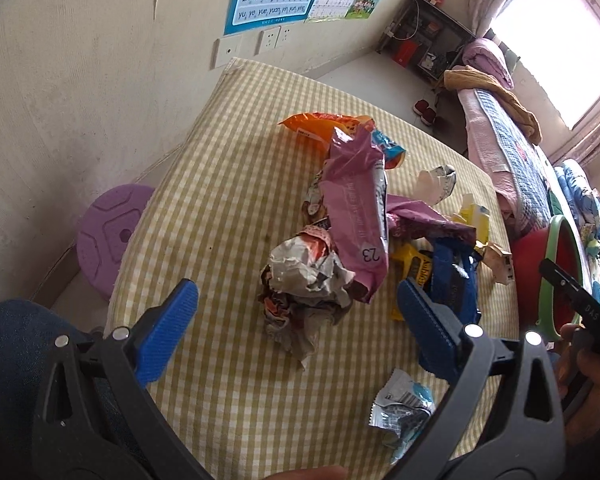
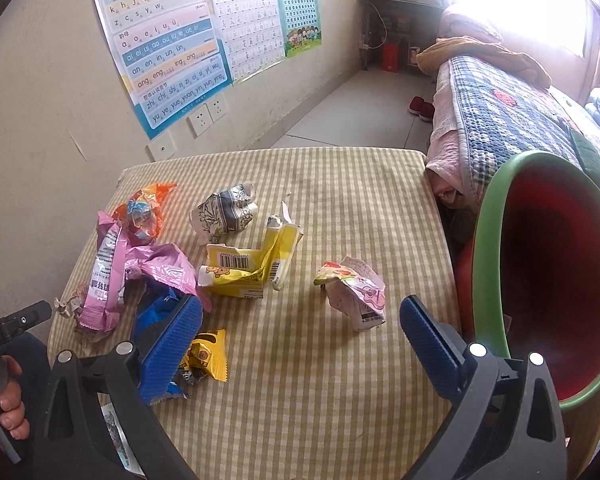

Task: Collect trash
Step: 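Move both open tools back over the trash pile on the table, then grasp the pink floral wrapper with the right tool while the left grasps crumpled newspaper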

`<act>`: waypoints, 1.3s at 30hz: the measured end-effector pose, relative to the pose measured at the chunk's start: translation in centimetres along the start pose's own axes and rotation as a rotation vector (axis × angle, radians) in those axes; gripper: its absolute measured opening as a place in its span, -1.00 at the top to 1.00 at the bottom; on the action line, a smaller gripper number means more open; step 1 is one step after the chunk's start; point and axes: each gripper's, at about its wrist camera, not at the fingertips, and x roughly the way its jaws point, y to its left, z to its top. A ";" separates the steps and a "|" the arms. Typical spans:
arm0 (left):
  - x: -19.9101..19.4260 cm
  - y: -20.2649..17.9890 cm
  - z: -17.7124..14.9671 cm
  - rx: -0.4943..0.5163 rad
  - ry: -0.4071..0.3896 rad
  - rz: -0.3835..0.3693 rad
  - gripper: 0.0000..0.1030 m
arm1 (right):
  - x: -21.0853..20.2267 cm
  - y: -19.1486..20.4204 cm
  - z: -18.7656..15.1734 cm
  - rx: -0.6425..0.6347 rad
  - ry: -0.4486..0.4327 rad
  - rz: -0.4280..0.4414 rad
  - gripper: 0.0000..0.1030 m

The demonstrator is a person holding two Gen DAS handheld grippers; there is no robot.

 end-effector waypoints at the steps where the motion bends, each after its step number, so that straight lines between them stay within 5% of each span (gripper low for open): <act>1: 0.4 0.1 0.0 -0.003 0.007 0.002 -0.89 | 0.5 -0.1 0.1 0.002 0.005 -0.003 -0.86; 13: 3.9 1.3 0.4 -0.022 0.056 0.002 -0.78 | 5.9 -2.4 0.1 -0.002 0.060 -0.106 -0.84; 19: 5.0 1.1 0.5 -0.010 0.061 -0.030 -0.66 | 7.7 -3.0 -0.3 -0.009 0.092 -0.114 -0.62; 22: 5.2 0.9 0.5 -0.007 0.066 -0.051 -0.54 | 8.1 -2.7 -0.4 -0.035 0.099 -0.123 -0.50; 27: 5.1 0.4 0.5 0.005 0.062 -0.093 -0.13 | 8.8 -2.5 -0.8 -0.053 0.131 -0.130 0.10; 39: 4.3 0.1 0.6 0.018 0.035 -0.100 0.22 | 6.6 -1.7 -0.9 -0.051 0.075 -0.118 0.11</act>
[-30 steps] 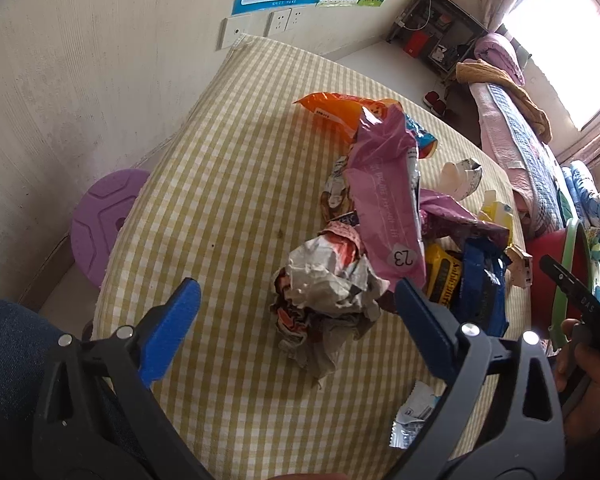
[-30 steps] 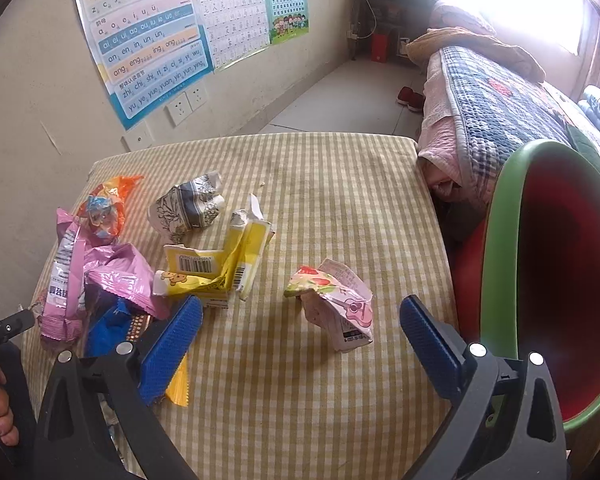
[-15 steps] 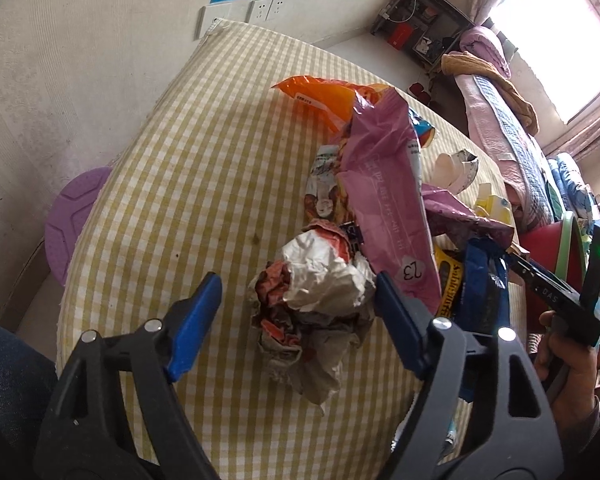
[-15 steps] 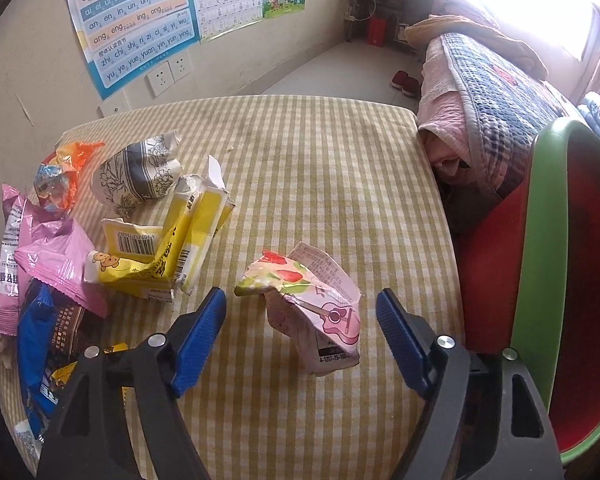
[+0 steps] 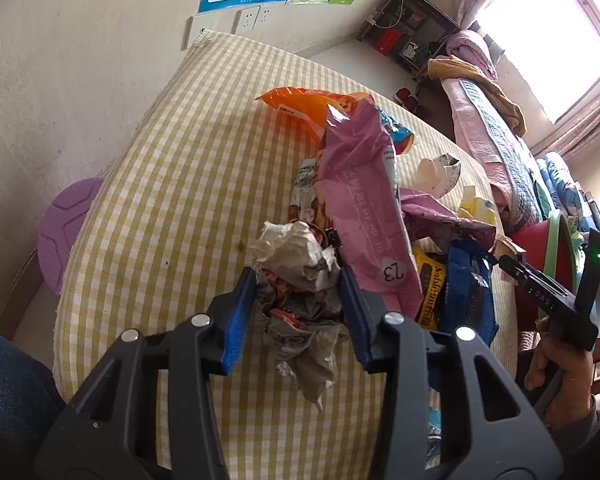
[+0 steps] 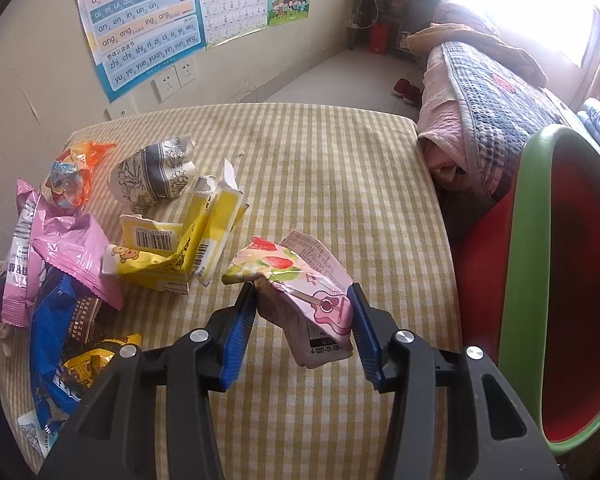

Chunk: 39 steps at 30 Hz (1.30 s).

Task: Collect trash
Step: 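Grasp the pink floral wrapper with the right tool while the left grasps crumpled newspaper, then lift the floral wrapper and the newspaper wad off the table with both tools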

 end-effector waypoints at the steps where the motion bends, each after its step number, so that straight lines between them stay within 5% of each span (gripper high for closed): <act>1: -0.1 -0.1 0.0 0.006 -0.003 0.002 0.22 | -0.3 0.1 0.0 0.001 -0.004 0.002 0.11; 11: -1.1 -0.7 -0.6 0.028 -0.012 0.030 0.40 | -3.1 1.0 -0.4 0.000 -0.043 0.027 0.11; 16: -1.9 -0.8 -0.8 0.024 -0.020 0.024 0.78 | -4.7 1.5 -0.8 -0.006 -0.066 0.028 0.11; 17: -1.9 -0.8 -0.9 0.026 -0.014 0.024 1.00 | -5.0 1.6 -0.9 -0.008 -0.068 0.029 0.11; 22: -2.2 -0.6 -1.3 0.010 -0.015 0.037 1.00 | -5.7 2.1 -1.8 -0.016 -0.069 0.033 0.11; 23: -2.3 -0.5 -1.3 0.005 -0.018 0.037 0.96 | -5.9 2.2 -1.9 -0.017 -0.071 0.033 0.11; 26: -2.8 -0.3 -1.5 -0.006 -0.035 0.059 0.18 | -6.4 2.3 -2.2 -0.019 -0.078 0.033 0.11; 27: -2.9 -0.3 -1.5 -0.007 -0.039 0.063 0.07 | -6.5 2.3 -2.3 -0.018 -0.079 0.034 0.11; 33: -1.4 0.1 -1.4 -0.011 0.021 0.078 -0.25 | -6.1 2.4 -2.3 -0.022 -0.073 0.038 0.10; 39: 0.3 0.1 -0.9 -0.005 0.046 0.059 -0.30 | -4.9 2.5 -2.4 -0.022 -0.051 0.040 0.10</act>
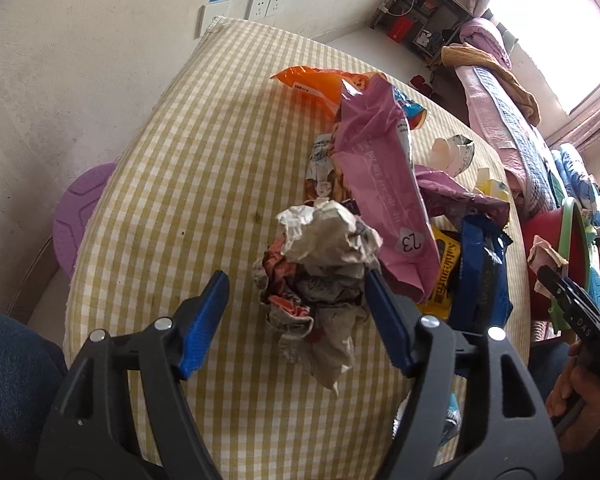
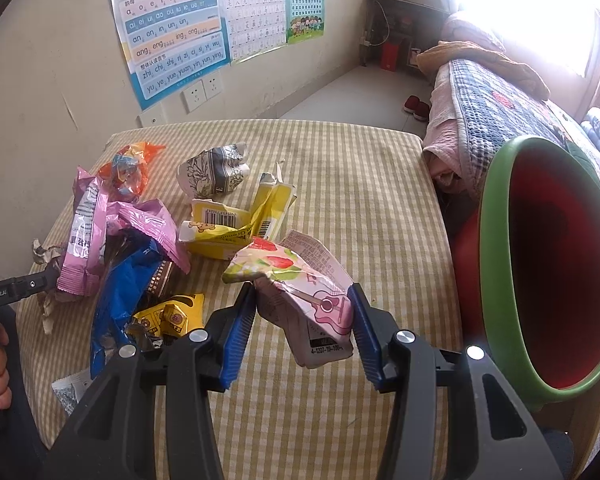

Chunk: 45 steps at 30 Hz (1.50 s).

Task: Collect trash
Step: 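Lift the floral wrapper and the newspaper wad off the table with both tools, then carry both items over the bucket and open both tools to drop them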

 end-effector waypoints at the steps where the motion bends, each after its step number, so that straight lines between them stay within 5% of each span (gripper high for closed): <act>1: 0.3 0.0 0.2 0.001 0.002 -0.008 -0.30 | 0.2 -0.1 0.0 0.001 0.005 0.000 0.10; 9: 1.1 -0.6 0.3 0.035 0.005 -0.042 0.26 | 1.2 -0.4 0.1 0.016 0.017 0.001 0.10; 12: 0.7 -0.5 0.3 0.026 -0.003 -0.051 0.33 | 1.2 -0.3 0.0 0.015 0.018 0.006 0.10; 24: -4.6 -3.5 -1.2 0.134 -0.109 0.005 0.34 | -1.9 -0.2 0.3 0.028 -0.044 0.023 0.10; 45: -8.1 -15.5 -0.6 0.308 -0.161 -0.149 0.33 | -9.7 -5.7 0.3 0.148 -0.178 0.007 0.10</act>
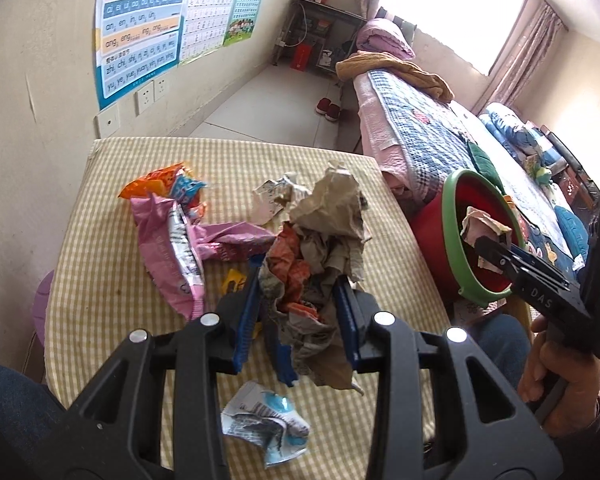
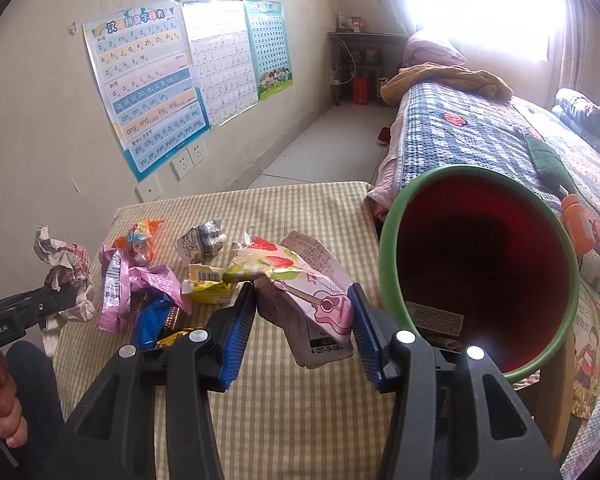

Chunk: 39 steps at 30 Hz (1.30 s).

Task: Collect trash
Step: 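Carry both items over the bucket and open both tools to drop them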

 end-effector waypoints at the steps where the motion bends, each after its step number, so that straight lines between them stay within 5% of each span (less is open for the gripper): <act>1: 0.3 -0.7 0.3 0.009 0.001 -0.010 0.33 | -0.2 -0.6 0.1 0.010 -0.003 -0.007 0.10; 22: 6.6 -16.0 3.9 0.200 0.055 -0.230 0.32 | -2.9 -14.4 0.4 0.200 -0.056 -0.163 0.10; 39: 13.0 -22.7 5.8 0.239 0.107 -0.296 0.27 | -0.6 -18.6 0.6 0.242 -0.030 -0.159 0.09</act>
